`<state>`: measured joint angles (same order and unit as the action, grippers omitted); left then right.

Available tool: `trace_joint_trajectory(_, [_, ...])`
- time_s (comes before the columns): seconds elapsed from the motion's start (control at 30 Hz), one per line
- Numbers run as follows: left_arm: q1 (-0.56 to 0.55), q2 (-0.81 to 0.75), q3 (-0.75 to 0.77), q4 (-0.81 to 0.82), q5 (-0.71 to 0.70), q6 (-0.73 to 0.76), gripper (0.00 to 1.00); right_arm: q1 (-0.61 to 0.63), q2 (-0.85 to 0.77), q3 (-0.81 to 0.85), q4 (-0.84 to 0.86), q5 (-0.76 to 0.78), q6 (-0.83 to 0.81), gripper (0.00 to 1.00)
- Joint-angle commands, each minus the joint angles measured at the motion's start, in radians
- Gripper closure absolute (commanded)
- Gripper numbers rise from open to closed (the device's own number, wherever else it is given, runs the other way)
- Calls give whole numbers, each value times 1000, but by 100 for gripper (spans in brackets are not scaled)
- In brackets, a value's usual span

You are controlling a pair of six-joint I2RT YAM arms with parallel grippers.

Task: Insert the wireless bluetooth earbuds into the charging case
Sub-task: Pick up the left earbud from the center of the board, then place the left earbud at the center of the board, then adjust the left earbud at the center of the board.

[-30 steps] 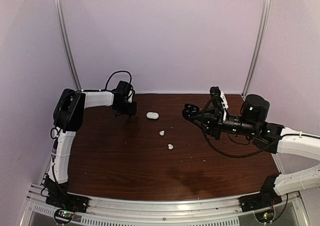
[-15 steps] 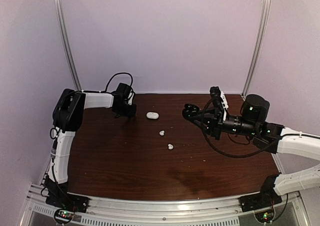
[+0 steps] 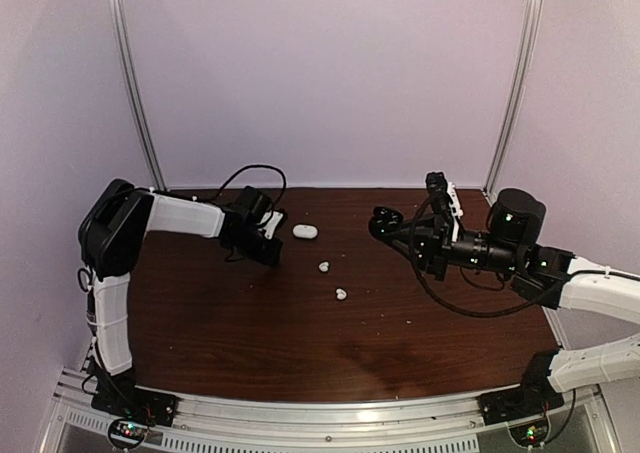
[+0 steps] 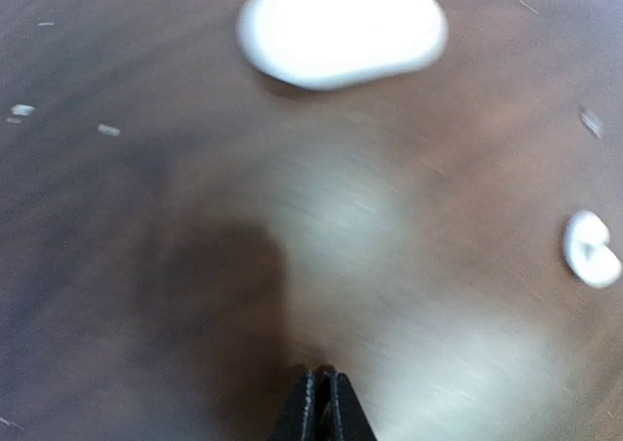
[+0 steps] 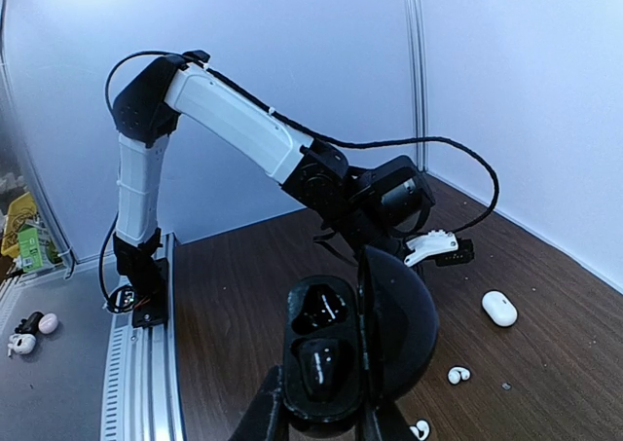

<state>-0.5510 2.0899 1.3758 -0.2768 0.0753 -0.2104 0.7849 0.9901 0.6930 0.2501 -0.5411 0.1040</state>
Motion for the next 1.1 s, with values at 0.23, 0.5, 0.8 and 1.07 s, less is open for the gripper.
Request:
trace_joint_trajectory(0.23, [-250, -182, -268, -157, 112, 98, 92, -4, -43, 2, -26, 7, -2, 90])
trace_joint_trajectory(0.5, [-247, -318, -227, -184, -57, 128, 65, -5, -35, 1, -23, 4, -3, 90])
trace_joint_trajectory(0.8, [-251, -504, -368, -139, -13, -4, 53, -5, -33, 7, -37, 8, -19, 90])
trace_joint_trajectory(1.07, [-315, -568, -536, -87, 67, -142, 84, -6, -31, -2, -32, 12, -15, 89])
